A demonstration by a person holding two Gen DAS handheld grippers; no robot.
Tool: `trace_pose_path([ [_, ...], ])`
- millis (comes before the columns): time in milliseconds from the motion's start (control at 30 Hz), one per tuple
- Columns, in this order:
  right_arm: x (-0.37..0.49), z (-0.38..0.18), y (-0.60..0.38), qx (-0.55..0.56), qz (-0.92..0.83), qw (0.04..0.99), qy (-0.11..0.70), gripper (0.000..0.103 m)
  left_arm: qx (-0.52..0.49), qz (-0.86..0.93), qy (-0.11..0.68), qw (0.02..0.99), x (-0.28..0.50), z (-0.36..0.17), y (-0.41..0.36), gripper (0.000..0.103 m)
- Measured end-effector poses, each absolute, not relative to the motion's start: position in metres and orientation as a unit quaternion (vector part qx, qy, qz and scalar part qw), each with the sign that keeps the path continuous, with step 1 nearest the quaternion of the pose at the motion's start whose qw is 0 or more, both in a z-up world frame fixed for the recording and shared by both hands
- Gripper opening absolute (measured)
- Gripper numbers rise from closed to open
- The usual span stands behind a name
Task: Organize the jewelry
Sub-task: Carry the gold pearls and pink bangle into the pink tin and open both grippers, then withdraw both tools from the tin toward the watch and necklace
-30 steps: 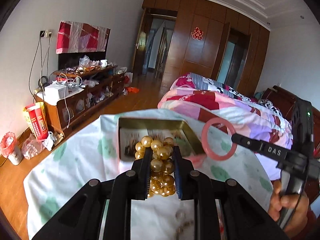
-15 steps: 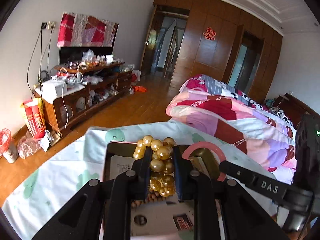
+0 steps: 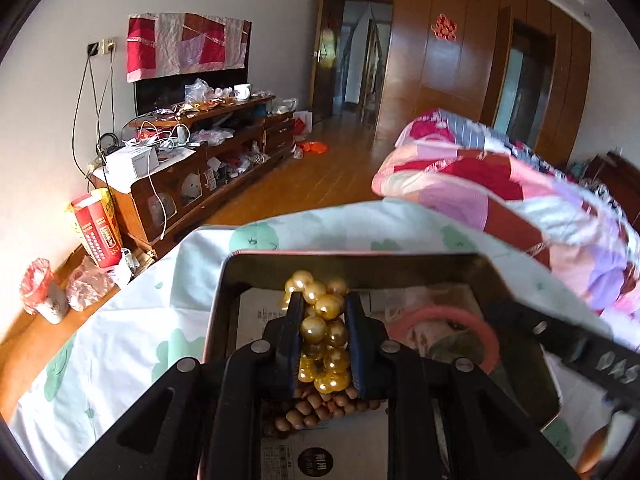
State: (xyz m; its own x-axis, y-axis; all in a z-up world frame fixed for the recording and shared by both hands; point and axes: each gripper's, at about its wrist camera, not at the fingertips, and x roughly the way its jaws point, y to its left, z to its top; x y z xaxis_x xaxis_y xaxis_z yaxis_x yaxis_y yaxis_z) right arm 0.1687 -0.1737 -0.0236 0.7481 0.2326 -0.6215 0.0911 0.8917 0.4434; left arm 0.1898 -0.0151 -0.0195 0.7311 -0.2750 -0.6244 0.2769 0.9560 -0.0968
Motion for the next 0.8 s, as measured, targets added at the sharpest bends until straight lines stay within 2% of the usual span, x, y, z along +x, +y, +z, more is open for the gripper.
trace_pose_path([
  [33, 0.166, -0.021, -0.174, 0.228, 0.038, 0.909, 0.347, 0.021, 0.002, -0.151, 0.338, 0.929, 0.19, -0.02, -0.015, 0.026],
  [67, 0.163, -0.018, -0.174, 0.226, 0.036, 0.912, 0.341, 0.023, 0.0, -0.153, 0.339, 0.928, 0.189, -0.019, -0.015, 0.036],
  [100, 0.16, -0.015, -0.175, 0.224, 0.031, 0.915, 0.333, 0.03, -0.001, -0.152, 0.339, 0.929, 0.189, -0.019, -0.016, 0.043],
  [133, 0.155, -0.011, -0.178, 0.223, 0.024, 0.92, 0.322, 0.041, -0.004, -0.15, 0.335, 0.93, 0.188, -0.017, -0.014, 0.057],
  [167, 0.152, -0.008, -0.18, 0.223, 0.016, 0.923, 0.312, 0.045, -0.005, -0.148, 0.329, 0.933, 0.186, -0.016, -0.013, 0.063],
  [200, 0.146, -0.004, -0.183, 0.226, 0.007, 0.927, 0.299, 0.05, -0.007, -0.147, 0.321, 0.936, 0.184, -0.013, -0.013, 0.064],
  [500, 0.146, 0.005, -0.189, 0.238, -0.004, 0.927, 0.291, 0.05, 0.007, -0.146, 0.306, 0.941, 0.18, -0.009, -0.011, 0.065],
  [800, 0.114, 0.017, -0.19, 0.223, -0.015, 0.93, 0.291, 0.05, -0.017, -0.166, 0.305, 0.938, 0.143, 0.003, 0.005, 0.065],
])
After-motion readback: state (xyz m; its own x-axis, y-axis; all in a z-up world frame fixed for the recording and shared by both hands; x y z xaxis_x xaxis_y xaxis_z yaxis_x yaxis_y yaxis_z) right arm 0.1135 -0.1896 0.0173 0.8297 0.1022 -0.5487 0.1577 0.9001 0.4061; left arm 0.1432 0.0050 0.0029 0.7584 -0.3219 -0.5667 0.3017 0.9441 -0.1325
